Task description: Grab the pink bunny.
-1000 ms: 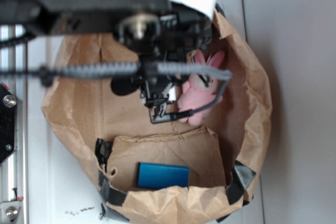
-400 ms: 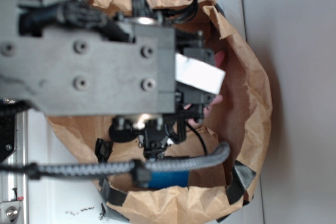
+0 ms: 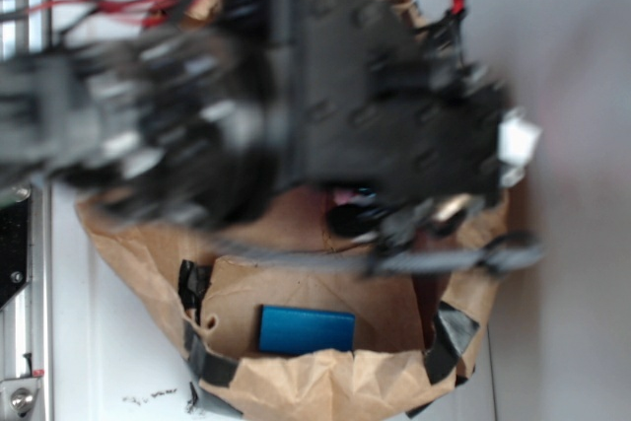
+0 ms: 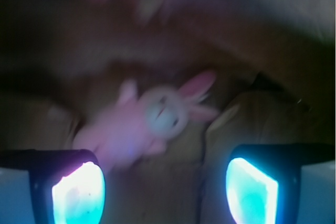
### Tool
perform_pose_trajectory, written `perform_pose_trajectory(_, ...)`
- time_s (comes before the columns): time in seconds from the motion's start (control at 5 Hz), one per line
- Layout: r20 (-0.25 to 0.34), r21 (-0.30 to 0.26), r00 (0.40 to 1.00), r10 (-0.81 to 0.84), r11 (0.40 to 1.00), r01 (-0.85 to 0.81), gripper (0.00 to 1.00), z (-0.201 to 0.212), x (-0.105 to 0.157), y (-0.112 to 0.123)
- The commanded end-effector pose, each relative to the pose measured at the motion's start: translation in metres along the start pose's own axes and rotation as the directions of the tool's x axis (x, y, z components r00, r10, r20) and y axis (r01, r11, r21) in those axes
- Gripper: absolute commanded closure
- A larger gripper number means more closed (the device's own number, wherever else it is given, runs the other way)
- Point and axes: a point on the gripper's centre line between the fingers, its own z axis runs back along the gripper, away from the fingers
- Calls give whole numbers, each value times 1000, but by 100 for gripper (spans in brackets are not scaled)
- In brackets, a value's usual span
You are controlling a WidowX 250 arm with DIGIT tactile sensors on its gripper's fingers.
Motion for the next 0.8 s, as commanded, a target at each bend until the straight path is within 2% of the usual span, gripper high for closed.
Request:
perform_pose_trajectory(0.0, 102, 31, 950, 296, 953, -300, 0, 18, 23, -2)
perform_pose_trajectory(0.2, 193, 95, 903, 385, 908, -408, 0, 40, 7, -19)
perform_pose_trajectory(0.4, 280, 123, 853, 440, 865, -486, 0, 56, -6, -32)
perform_pose_trajectory(0.6, 201, 97, 841, 503, 844, -528, 0, 47, -9, -18)
